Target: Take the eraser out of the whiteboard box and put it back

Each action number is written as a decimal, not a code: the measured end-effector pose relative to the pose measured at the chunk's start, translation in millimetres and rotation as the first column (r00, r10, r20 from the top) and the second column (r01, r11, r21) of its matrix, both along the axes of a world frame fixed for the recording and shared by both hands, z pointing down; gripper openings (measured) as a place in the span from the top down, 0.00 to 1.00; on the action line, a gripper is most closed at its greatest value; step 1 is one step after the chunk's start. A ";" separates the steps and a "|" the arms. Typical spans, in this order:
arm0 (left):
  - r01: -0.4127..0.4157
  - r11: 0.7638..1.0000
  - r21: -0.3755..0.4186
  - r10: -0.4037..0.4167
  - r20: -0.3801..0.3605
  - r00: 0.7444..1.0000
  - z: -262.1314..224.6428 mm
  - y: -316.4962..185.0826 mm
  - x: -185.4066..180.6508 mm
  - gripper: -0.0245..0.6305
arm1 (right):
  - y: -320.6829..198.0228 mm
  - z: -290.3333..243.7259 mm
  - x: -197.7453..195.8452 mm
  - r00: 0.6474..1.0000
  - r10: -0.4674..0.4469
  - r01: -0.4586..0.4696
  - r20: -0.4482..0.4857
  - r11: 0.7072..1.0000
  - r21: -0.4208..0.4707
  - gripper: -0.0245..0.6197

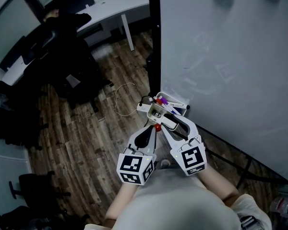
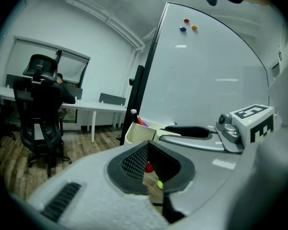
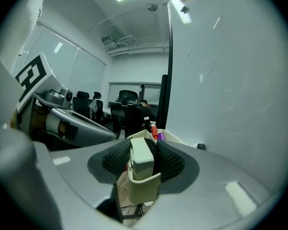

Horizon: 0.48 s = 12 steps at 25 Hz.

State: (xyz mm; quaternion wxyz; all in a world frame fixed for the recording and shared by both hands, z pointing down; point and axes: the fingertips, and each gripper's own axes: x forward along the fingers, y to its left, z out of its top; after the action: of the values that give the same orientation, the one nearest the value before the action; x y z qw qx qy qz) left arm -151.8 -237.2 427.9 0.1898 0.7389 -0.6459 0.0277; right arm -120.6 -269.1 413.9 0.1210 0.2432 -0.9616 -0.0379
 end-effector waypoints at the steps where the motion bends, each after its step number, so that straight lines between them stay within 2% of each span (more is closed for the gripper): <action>1: 0.001 1.000 0.000 -0.001 0.000 1.000 0.0 0.1 -0.8 0.96 | 0.0 -0.1 -0.1 1.000 0.001 -0.001 0.001 1.000 0.000 0.68; 12: 0.005 1.000 0.002 -0.005 -0.004 1.000 0.4 3.7 -3.0 0.96 | 3.0 -1.3 -0.1 1.000 0.006 -0.006 0.012 1.000 -0.002 0.69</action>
State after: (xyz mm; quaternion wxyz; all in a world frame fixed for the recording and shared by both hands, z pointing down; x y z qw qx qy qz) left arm -154.8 -233.5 428.3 0.1904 0.7375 -0.6475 0.0253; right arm -120.8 -266.0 412.6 0.1156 0.2460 -0.9617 -0.0349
